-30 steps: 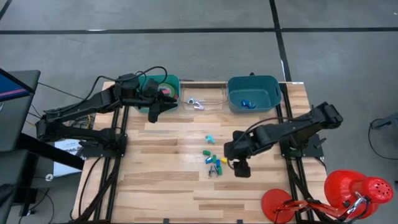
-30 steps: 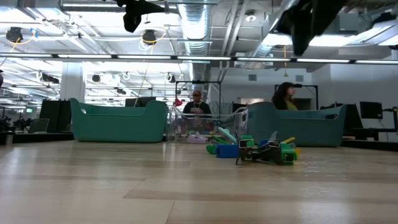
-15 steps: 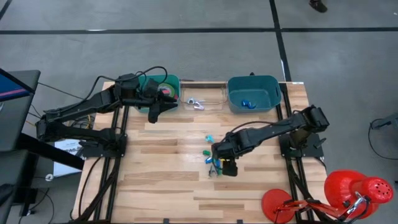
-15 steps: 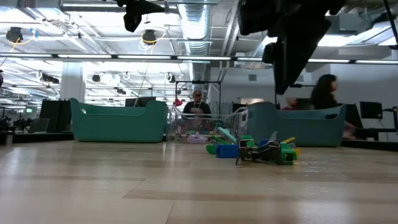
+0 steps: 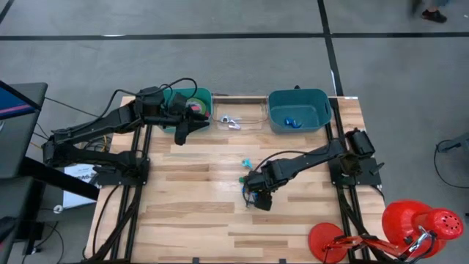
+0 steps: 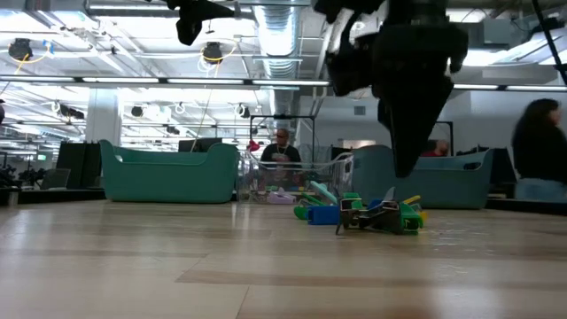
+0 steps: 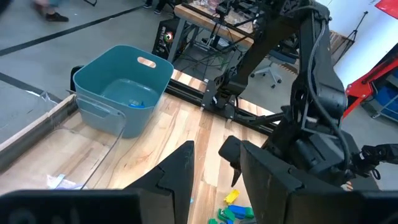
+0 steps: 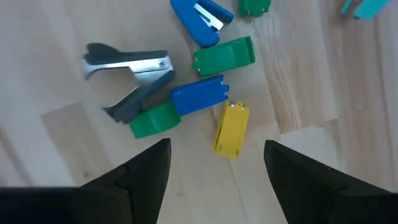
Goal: Pick and place Stapler, Stapler remover, tape
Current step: Put the yellow stapler into the dark blue bin
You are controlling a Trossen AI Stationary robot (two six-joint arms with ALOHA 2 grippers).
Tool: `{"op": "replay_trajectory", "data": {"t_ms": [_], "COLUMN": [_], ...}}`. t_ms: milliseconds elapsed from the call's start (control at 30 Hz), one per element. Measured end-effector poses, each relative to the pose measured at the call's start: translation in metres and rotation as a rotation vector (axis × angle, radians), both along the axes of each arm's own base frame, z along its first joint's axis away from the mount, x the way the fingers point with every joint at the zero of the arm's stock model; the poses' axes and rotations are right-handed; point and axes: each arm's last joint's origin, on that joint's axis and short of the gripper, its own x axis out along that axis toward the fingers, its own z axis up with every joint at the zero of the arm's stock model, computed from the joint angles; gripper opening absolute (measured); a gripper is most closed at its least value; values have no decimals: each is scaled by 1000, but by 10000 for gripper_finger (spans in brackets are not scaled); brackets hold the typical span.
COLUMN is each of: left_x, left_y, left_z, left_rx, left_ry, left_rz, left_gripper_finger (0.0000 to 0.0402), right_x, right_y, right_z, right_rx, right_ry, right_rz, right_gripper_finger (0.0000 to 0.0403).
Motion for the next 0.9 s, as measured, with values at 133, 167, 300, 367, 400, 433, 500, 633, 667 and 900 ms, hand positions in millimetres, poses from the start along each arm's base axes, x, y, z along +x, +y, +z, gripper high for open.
{"op": "replay_trajectory", "data": {"t_ms": [133,167,300,367,400,433,500,633,667,900], "left_x": [0,0,0,0,0,0,0,0,0,0], "left_y": [0,0,0,0,0,0,0,0,0,0], "left_z": [0,0,0,0,0,0,0,0,0,0], "left_rx": [0,0,0,0,0,0,0,0,0,0], "left_ry": [0,1,1,1,1,1,1,1,1,1], "left_rz": [0,0,0,0,0,0,0,0,0,0], "left_gripper_finger": [121,121,121,121,121,121,121,121,121,121], "right_x": [3,3,5,5,5,5,5,5,6,6], "right_y": [2,2,3,2,2,2,2,2,2,1], "right_z": [-13,-15,-23,-25,-25,-24,-24,-26,-28,-28], "right_rx": [-10,-12,-31,-54,-66,-69,-71,-78,-78,-92], "right_ry": [34,40,54,57,52,47,52,55,54,56], "right_rz": [-14,-13,-13,-14,-14,-15,-15,-13,-14,-16], "right_gripper_finger": [249,249,249,249,249,249,249,249,249,249]}}
